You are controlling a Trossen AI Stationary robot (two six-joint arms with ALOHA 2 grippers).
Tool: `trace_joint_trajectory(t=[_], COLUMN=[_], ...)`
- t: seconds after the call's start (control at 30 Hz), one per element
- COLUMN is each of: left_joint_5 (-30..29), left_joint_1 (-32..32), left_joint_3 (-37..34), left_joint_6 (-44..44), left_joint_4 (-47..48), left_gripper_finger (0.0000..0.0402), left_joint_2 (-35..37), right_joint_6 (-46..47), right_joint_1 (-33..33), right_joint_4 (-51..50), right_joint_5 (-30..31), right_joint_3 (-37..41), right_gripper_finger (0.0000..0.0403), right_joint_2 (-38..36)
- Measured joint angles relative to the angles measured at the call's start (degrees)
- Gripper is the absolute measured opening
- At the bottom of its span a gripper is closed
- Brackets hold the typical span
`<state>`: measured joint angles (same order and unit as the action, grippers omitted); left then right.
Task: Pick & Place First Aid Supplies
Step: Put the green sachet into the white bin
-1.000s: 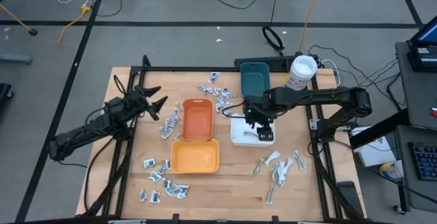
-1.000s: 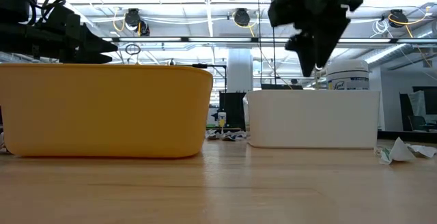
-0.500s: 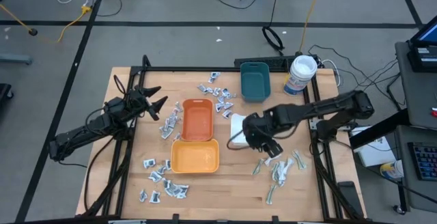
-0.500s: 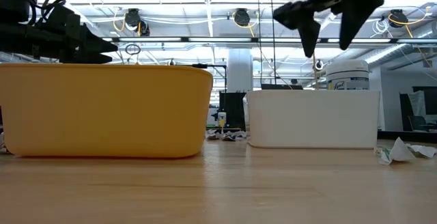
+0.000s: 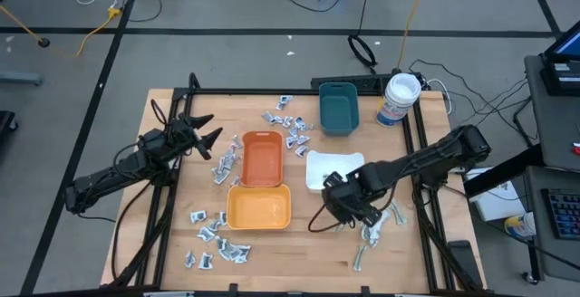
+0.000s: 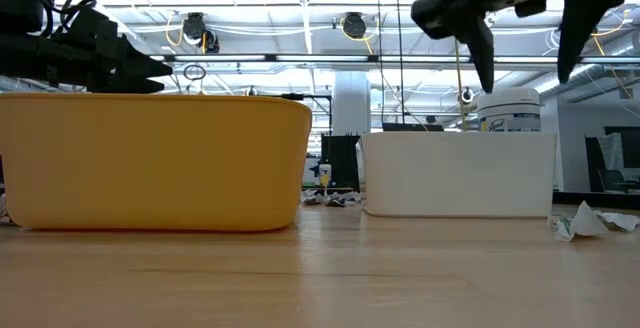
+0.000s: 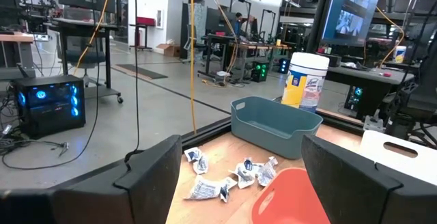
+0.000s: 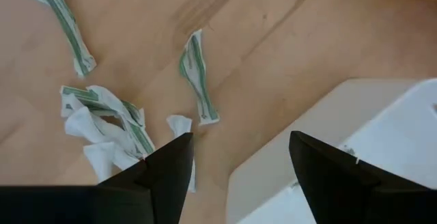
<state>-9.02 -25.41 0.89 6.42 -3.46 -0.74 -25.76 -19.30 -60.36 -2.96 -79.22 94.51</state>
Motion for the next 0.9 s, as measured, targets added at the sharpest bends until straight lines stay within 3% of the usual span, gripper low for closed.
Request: trace_joint_trajectory(t=[0.37,0.73,0.9], left_joint_5=[0.0,0.0,0.0], left_joint_1=[-0.02,-0.02,-0.01], left_joint_3=[0.0,0.0,0.0], left_joint_6=[0.0,0.0,0.0], left_joint_4=[0.0,0.0,0.0], left_gripper_finger=[0.0308,0.0308,0.0308], left_joint_2=[-0.01,0.01,0.0], right_joint_6=[1.04,3.25,3.87], right_joint_1=[-2.24,-4.44,-4.44], right_joint_4=[7.6,16.98,19.95], right_joint_5=[0.2,2.97,2.95], right_joint_3=[5.19,12.98,14.9], right_gripper_finger=[0.0238,0.0237,0.0215], right_joint_2=[5.89,6.37,6.35])
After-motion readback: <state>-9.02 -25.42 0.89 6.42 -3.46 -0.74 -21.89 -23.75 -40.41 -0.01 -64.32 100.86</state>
